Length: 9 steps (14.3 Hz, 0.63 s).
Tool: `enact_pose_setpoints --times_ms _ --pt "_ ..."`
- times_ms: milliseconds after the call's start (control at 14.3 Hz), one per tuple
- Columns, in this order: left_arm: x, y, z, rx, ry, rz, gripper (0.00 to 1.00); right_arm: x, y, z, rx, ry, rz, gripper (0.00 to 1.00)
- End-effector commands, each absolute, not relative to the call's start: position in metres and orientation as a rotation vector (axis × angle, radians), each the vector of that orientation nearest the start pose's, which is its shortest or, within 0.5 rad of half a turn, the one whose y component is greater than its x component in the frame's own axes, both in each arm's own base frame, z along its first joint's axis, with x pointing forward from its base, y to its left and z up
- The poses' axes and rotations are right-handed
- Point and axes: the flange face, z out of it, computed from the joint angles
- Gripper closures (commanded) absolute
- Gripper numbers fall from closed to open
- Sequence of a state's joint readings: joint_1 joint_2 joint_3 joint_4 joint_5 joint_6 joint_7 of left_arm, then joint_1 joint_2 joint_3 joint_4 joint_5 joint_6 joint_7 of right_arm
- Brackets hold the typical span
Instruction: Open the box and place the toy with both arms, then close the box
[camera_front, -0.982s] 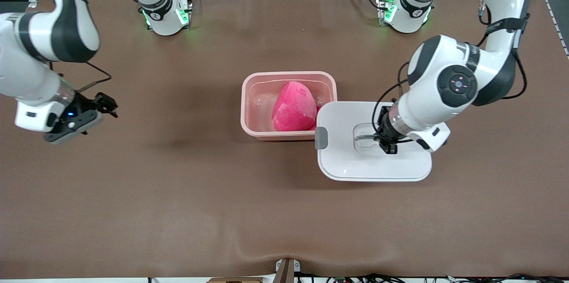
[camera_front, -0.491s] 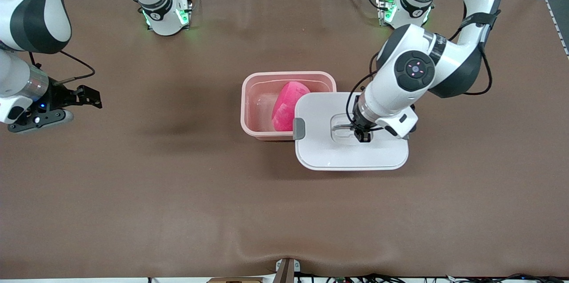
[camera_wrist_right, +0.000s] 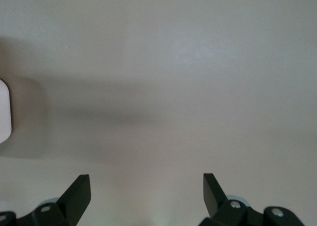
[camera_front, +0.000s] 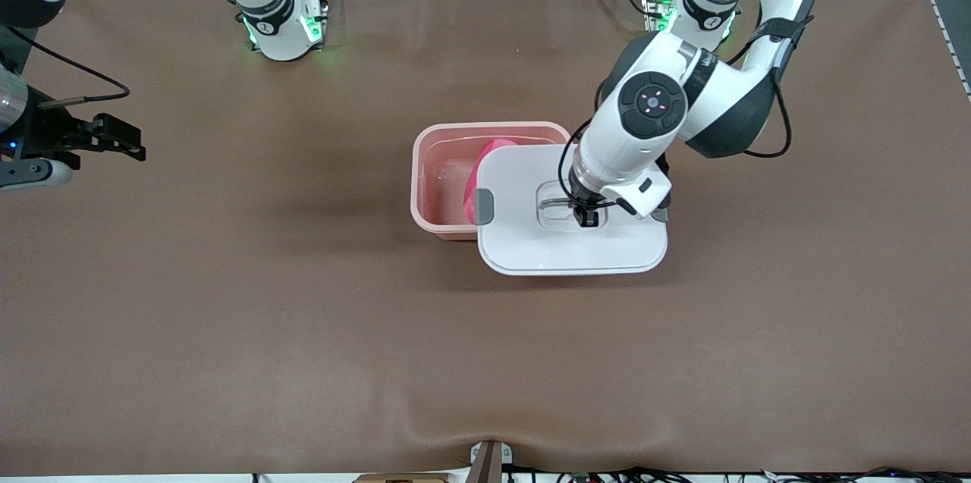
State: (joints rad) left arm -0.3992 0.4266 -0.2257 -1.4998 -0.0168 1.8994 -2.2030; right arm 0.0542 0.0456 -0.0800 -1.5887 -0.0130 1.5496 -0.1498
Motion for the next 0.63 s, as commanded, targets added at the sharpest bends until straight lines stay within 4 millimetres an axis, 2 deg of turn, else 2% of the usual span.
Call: enact_pose_setpoints --times_ms 0,70,140,281,421,561 --pt "0.56 -0.398 0.429 2.157 2.269 -0.144 1.0 0.536 -0.023 0.625 -3.12 -0.125 0.058 0.0" --pt "0.559 -0.401 0.425 2.142 2.293 -0.147 1.0 0.529 -0.025 0.633 -3.12 -0.09 0.037 0.0" --pt "0.55 -0.413 0.425 2.145 2.291 -0.143 1.0 0.527 -0.029 0.637 -3.121 -0.066 0.025 0.0" --pt "0.543 -0.423 0.423 2.143 2.301 -0.112 1.0 0.527 -0.029 0.635 -3.121 -0.059 0.034 0.0" --pt "0.535 -0.439 0.415 2.111 2.32 -0.111 1.0 0.524 -0.024 0.633 -3.119 0.048 0.064 0.0" --pt "0.525 -0.456 0.408 2.105 2.318 -0.094 1.0 0.523 -0.029 0.632 -3.116 0.08 0.081 0.0"
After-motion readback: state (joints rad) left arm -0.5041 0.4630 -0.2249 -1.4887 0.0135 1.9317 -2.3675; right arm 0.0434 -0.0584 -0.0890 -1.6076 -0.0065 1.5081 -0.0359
